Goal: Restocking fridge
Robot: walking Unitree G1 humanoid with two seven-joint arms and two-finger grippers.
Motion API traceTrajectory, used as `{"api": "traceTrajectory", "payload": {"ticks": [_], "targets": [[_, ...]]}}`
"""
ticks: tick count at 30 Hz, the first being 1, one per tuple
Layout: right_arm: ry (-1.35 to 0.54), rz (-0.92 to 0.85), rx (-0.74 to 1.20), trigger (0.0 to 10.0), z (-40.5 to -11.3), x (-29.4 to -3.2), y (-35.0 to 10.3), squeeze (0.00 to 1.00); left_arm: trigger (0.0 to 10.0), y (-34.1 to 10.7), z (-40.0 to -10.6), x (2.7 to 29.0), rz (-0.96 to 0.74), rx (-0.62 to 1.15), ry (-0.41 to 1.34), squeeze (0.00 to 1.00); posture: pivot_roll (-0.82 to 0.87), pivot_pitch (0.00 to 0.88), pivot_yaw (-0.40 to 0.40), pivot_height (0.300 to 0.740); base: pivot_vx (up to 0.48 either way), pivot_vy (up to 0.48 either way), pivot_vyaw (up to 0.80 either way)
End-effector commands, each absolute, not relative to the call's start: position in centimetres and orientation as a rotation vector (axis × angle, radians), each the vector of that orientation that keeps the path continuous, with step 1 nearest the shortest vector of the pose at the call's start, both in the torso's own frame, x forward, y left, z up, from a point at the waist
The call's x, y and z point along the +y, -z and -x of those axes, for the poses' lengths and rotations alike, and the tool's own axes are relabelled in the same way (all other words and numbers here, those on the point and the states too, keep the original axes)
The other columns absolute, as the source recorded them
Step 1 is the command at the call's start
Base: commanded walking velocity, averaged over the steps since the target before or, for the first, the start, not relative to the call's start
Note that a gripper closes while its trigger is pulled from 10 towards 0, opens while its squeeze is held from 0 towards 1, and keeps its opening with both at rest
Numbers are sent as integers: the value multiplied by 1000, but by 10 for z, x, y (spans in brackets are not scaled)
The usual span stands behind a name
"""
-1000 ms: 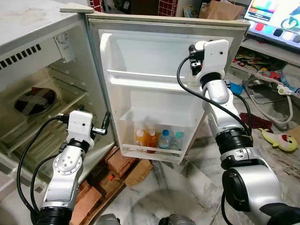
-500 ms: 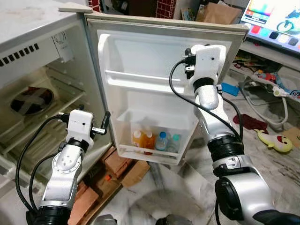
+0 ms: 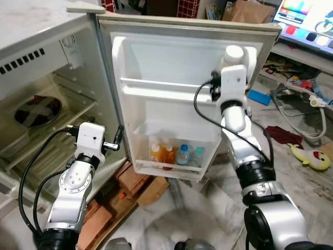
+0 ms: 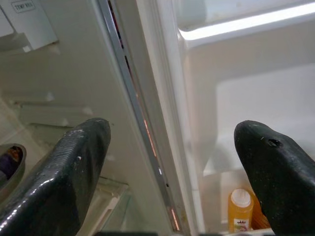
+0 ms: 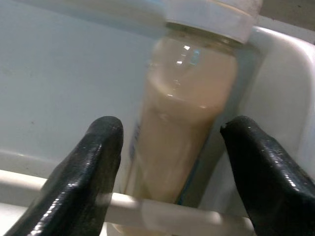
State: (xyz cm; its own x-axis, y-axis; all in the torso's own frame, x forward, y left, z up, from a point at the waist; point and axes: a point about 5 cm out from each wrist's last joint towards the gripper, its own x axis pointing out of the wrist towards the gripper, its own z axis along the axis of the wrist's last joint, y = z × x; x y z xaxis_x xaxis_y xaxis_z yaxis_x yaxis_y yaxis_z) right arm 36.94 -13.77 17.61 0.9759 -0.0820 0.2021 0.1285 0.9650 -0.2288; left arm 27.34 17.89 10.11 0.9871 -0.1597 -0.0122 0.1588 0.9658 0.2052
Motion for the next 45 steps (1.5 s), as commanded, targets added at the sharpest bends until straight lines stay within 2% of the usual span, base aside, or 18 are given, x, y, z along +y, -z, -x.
{"api": "traceTrajectory", "payload": {"ticks": [1,10,16,19,25,33,34,35,41,42,43,44,45], "targets": [[156,246,-127,10000,-369,-154,-166,1000,10000,-102,-274,178,-223,-2,176,0,30,57,-5,740,0,0,0],[128,230,-249,10000,-361,-154,-188,1000,10000,-101,-274,177,-223,-1,171,0,33,42,-13,740,0,0,0],[76,179,-424,10000,-336,-153,-199,1000,10000,-104,-277,175,-211,-20,151,0,26,22,-19,740,0,0,0],[72,188,-449,10000,-331,-153,-200,1000,10000,-104,-278,175,-211,-20,150,0,25,20,-18,740,0,0,0],[69,210,-451,10000,-308,-157,-192,1000,10000,-105,-284,174,-215,-30,142,0,21,0,-22,740,0,0,0],[38,218,-342,10000,-281,-162,-160,984,10000,-109,-290,172,-221,-50,143,0,17,0,-26,740,0,0,0],[37,219,-328,10000,-279,-162,-157,863,10000,-110,-291,172,-220,-54,145,0,13,0,-26,740,0,-251,0],[42,211,-303,10000,-277,-164,-153,824,10000,-112,-294,171,-217,-62,149,0,6,0,-23,740,0,-345,0],[80,186,-276,10000,-279,-171,-151,808,10000,-113,-300,168,-214,-79,158,0,-11,0,-22,740,0,-366,0],[84,183,-275,10000,-280,-171,-151,737,10000,-114,-301,168,-214,-80,158,0,-18,0,-19,740,0,-401,0],[85,185,-275,10000,-281,-172,-152,624,10000,-115,-303,167,-213,-84,157,0,-27,0,-14,740,0,-405,0],[84,188,-277,10000,-282,-172,-153,216,10000,-117,-304,167,-209,-90,165,0,-31,0,-12,740,0,-458,0],[84,188,-277,10000,-282,-172,-153,216,10000,-117,-304,167,-209,-90,165,0,-31,0,-12,740,0,-458,0]]}}
